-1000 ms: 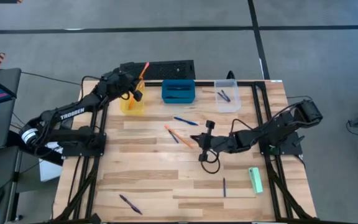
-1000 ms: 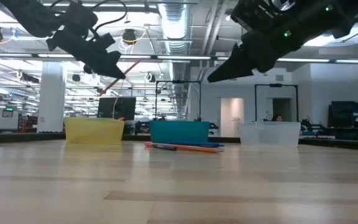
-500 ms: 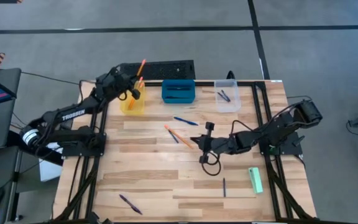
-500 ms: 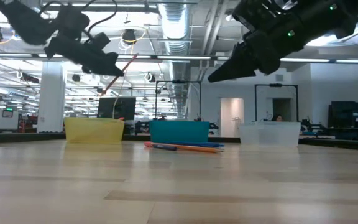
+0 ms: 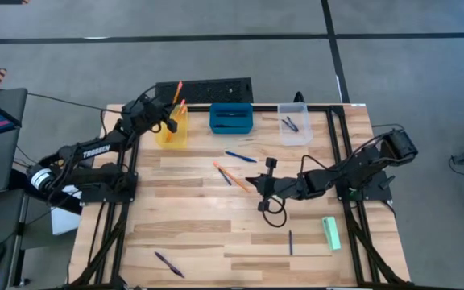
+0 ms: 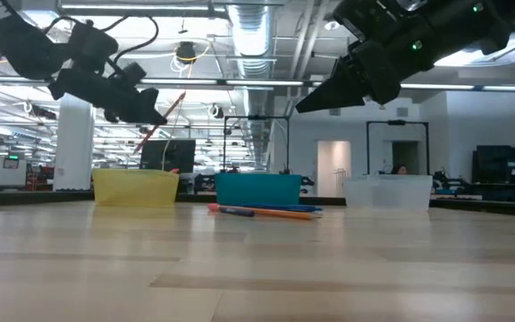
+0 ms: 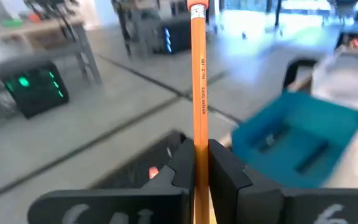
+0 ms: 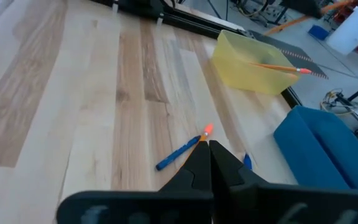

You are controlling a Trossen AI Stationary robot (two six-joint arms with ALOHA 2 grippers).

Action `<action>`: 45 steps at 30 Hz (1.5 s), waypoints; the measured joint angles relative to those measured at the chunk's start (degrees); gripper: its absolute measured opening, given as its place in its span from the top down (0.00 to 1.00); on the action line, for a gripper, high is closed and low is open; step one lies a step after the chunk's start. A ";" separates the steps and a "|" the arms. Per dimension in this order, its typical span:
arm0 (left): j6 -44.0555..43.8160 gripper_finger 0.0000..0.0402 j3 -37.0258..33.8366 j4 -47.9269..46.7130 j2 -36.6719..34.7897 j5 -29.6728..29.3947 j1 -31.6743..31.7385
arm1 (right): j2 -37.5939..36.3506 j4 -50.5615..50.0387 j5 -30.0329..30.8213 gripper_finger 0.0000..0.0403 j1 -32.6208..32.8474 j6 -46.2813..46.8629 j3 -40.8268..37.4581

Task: Sort crayons/erasers/pens/pencils in bins
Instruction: Put the orange pencil into the transparent yellow bin

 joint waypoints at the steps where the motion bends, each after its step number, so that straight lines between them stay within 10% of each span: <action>1: -0.04 0.98 0.00 -1.65 0.00 -0.01 -0.18 | 0.00 0.09 0.02 1.00 -0.02 -0.27 0.00; 45: -1.29 0.92 0.02 -9.85 11.26 -3.04 -0.36 | 0.04 0.32 -0.22 0.99 -1.61 -2.16 0.02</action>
